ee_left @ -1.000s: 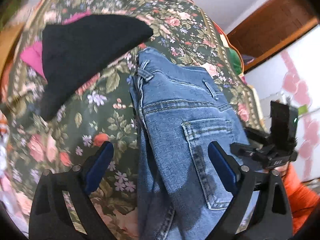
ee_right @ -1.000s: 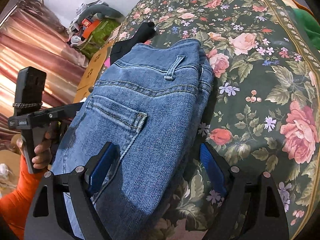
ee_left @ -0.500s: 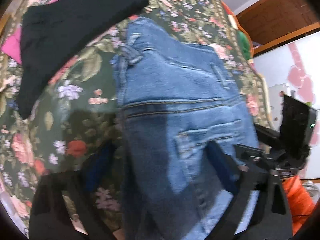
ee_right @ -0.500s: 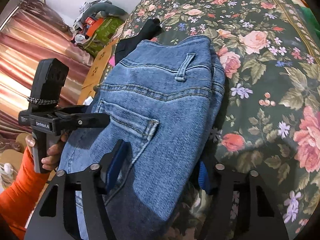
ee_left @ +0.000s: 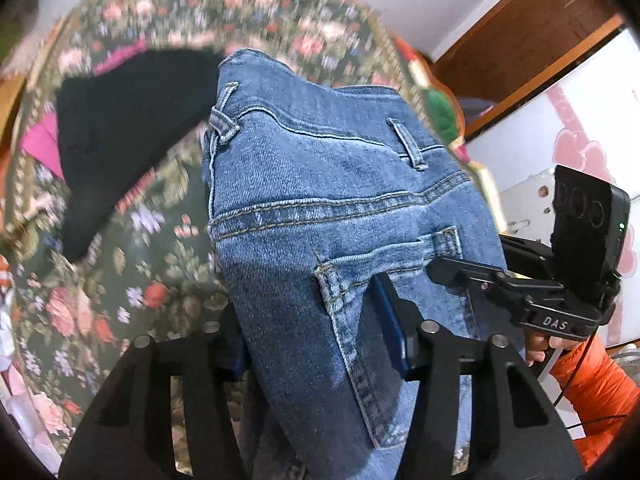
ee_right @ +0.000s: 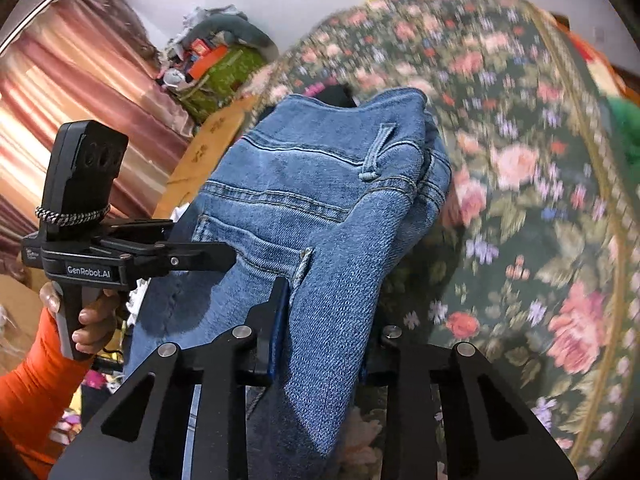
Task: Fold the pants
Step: 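Grasp the folded jeans with the right gripper while the left gripper grasps beside it, then lower the folded jeans onto the bedspread and open both grippers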
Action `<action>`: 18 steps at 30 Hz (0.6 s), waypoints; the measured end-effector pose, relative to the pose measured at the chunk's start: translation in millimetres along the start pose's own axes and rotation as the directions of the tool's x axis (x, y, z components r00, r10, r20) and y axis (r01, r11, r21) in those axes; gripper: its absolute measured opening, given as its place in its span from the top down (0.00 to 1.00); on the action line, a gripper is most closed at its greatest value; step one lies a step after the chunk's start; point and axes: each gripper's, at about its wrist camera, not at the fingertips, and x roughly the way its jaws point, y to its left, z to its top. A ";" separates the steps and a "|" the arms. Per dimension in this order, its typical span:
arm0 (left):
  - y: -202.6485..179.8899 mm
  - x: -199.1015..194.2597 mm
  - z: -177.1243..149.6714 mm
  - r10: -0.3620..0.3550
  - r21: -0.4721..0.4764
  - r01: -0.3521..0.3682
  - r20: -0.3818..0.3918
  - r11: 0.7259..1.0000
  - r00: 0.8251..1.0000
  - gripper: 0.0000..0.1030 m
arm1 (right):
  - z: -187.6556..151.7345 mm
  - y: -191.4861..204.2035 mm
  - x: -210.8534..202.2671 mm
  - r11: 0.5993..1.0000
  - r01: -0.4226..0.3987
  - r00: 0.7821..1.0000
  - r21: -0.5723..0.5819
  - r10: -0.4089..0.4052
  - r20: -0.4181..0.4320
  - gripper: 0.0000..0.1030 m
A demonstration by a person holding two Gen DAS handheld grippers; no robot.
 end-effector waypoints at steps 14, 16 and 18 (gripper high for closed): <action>15.1 -115.1 46.3 0.114 0.048 -0.140 0.355 0.989 0.928 0.52 | 99.8 78.0 -12.7 0.973 0.039 0.975 -0.226 0.012 0.220 0.77; 26.8 -124.1 59.0 0.126 0.040 -0.154 0.391 0.987 0.912 0.52 | 118.0 82.9 -6.9 0.969 0.040 0.972 -0.243 0.019 0.235 0.77; 38.9 -130.7 67.5 0.133 0.030 -0.160 0.419 0.987 0.898 0.52 | 134.2 87.3 2.3 0.966 0.038 0.969 -0.257 0.027 0.245 0.77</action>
